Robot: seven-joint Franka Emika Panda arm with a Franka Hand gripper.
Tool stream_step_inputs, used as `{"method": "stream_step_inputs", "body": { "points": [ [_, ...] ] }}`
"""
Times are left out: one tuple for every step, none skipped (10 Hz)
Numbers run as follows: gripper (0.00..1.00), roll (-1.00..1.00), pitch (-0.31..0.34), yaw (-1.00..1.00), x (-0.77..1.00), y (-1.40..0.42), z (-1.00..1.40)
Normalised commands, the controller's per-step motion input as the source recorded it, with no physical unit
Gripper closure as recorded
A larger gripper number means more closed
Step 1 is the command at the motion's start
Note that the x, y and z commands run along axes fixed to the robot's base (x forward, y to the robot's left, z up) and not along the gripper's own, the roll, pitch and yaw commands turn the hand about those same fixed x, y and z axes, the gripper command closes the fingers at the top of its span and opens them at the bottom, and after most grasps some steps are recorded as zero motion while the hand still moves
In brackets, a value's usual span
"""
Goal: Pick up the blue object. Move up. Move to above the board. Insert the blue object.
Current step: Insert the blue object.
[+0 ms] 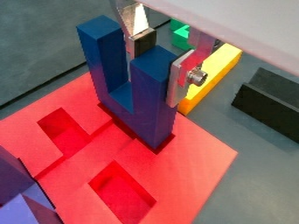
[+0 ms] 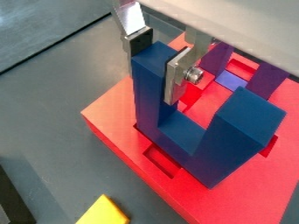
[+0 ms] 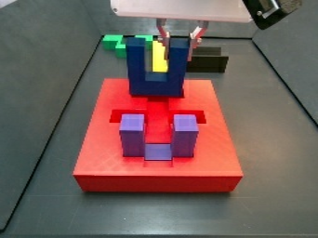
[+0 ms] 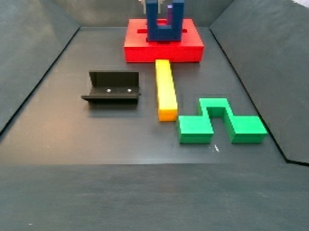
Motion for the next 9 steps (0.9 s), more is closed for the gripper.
{"method": "stream_step_inputs", "body": {
  "points": [
    [1.0,-0.06,-0.101,0.03,0.0,0.07,-0.15],
    [1.0,-0.06,-0.094,0.07,0.07,0.07,-0.12],
    [1.0,-0.07,-0.081,0.09,0.12,0.07,-0.07],
    [1.0,-0.07,-0.06,0.06,0.03,0.01,-0.02],
    [1.0,-0.04,-0.039,0.09,0.0,0.0,0.0],
    [1.0,-0.04,-0.053,0.06,0.0,-0.02,0.0],
    [1.0,-0.05,-0.101,0.01,0.0,-0.06,0.0],
    [1.0,-0.04,-0.107,0.0,0.0,-0.11,0.0],
    [1.0,-0.01,-0.101,0.01,0.0,-0.14,0.0]
  ]
}}
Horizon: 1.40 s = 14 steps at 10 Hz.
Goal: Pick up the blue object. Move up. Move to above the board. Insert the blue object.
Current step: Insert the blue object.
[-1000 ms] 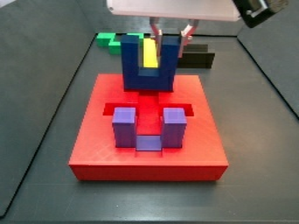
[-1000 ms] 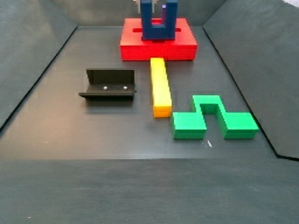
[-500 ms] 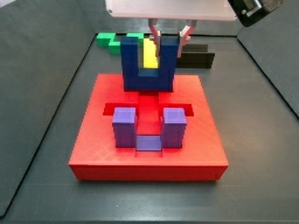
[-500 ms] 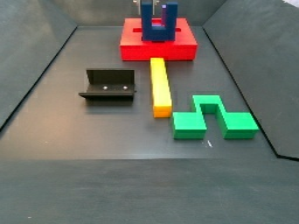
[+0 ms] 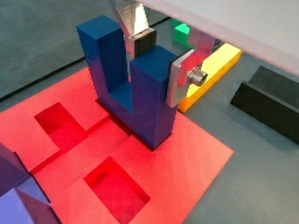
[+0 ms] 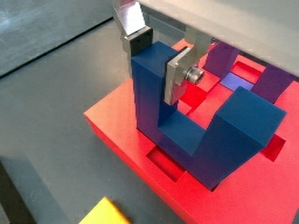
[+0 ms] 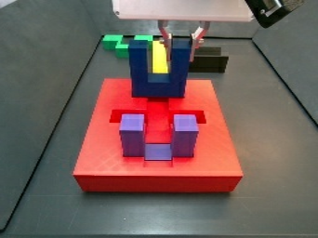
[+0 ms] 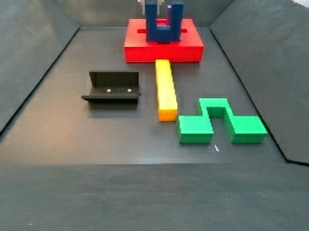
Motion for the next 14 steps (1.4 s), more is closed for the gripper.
{"method": "stream_step_inputs", "body": {
  "points": [
    [1.0,0.0,-0.047,0.05,0.02,-0.12,0.0],
    [1.0,0.0,-0.004,0.0,0.0,0.0,-0.06],
    [1.0,0.0,0.0,0.0,0.0,0.0,-0.15],
    [1.0,0.0,0.0,0.0,0.0,0.1,-0.14],
    [1.0,0.0,0.0,0.0,0.01,0.2,-0.06],
    [1.0,0.0,0.0,0.0,0.0,0.22,-0.03],
    [1.0,0.0,0.0,0.0,0.0,0.13,-0.07],
    [1.0,-0.01,0.0,0.0,0.0,0.09,-0.06],
    [1.0,-0.05,0.0,0.0,0.0,0.12,0.0],
    [1.0,-0.05,0.0,0.0,-0.01,0.08,0.11],
    [1.0,-0.03,0.0,0.0,-0.01,0.02,0.24],
    [1.0,0.0,0.0,0.0,0.0,0.0,0.08],
    [1.0,0.0,-0.003,0.0,0.0,0.0,-0.04],
    [1.0,0.0,-0.023,0.0,0.0,0.0,-0.12]
  ]
}}
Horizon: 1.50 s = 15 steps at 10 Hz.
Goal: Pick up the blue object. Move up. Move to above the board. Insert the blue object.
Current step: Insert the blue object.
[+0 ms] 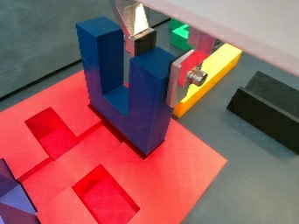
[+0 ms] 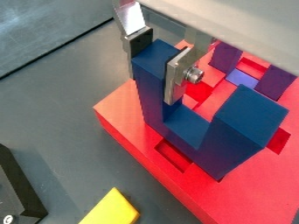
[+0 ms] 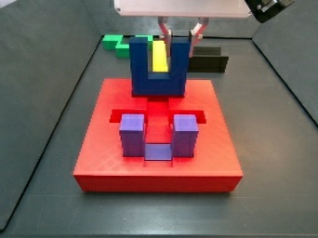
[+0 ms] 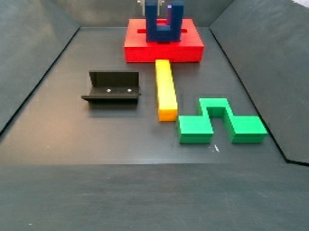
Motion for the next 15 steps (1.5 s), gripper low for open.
{"method": "stream_step_inputs", "body": {
  "points": [
    [1.0,0.0,-0.014,0.0,0.0,0.0,-0.12],
    [1.0,0.0,-0.011,0.0,0.0,0.0,-0.12],
    [1.0,0.03,0.0,0.0,0.0,-0.02,-0.16],
    [1.0,0.09,-0.011,0.0,0.0,-0.11,-0.23],
    [1.0,0.1,-0.079,0.0,0.0,-0.15,-0.32],
    [1.0,0.13,-0.101,0.0,-0.07,-0.17,-0.38],
    [1.0,0.09,-0.086,0.0,-0.02,-0.08,-0.19],
    [1.0,0.0,0.0,0.0,0.0,0.0,-0.02],
    [1.0,0.0,0.0,0.0,0.0,0.0,-0.14],
    [1.0,0.0,0.0,0.0,0.04,0.0,-0.44],
    [1.0,0.03,0.0,0.01,0.05,-0.01,-0.55],
    [1.0,0.04,0.0,0.0,0.0,-0.06,-0.34],
    [1.0,0.0,-0.066,0.0,0.0,-0.03,-0.05],
    [1.0,0.05,-0.054,0.0,-0.04,0.0,-0.06],
    [1.0,0.07,0.0,0.0,0.0,0.0,0.0]
  ]
}}
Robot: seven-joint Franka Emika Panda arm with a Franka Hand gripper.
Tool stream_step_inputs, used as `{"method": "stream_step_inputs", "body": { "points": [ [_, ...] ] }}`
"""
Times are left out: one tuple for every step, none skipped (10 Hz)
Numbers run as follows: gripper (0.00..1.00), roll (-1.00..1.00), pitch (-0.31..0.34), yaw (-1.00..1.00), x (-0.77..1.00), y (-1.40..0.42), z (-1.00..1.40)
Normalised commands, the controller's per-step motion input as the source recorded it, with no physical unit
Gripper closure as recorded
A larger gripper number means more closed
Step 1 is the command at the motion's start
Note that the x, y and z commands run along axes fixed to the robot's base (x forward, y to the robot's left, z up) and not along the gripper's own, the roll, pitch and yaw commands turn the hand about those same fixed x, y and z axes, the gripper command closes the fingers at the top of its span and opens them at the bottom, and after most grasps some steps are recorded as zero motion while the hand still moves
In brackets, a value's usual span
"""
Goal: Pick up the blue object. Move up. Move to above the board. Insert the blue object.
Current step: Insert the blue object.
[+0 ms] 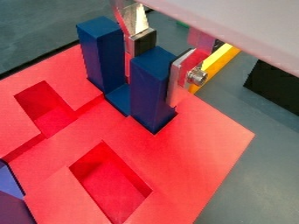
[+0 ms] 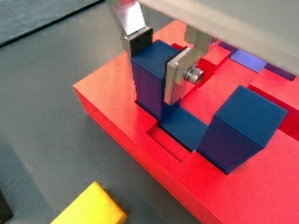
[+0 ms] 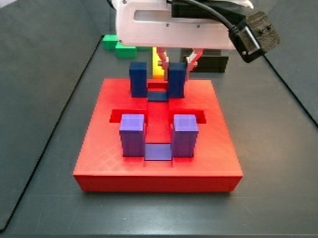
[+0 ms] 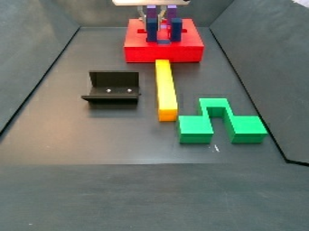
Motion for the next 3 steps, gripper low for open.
{"method": "stream_step_inputs", "body": {
  "points": [
    [1.0,0.05,0.0,0.0,-0.04,0.0,0.0],
    [1.0,0.04,0.0,0.0,-0.01,0.0,0.0],
    [1.0,0.03,0.0,0.0,-0.01,0.0,-0.02]
  ]
}}
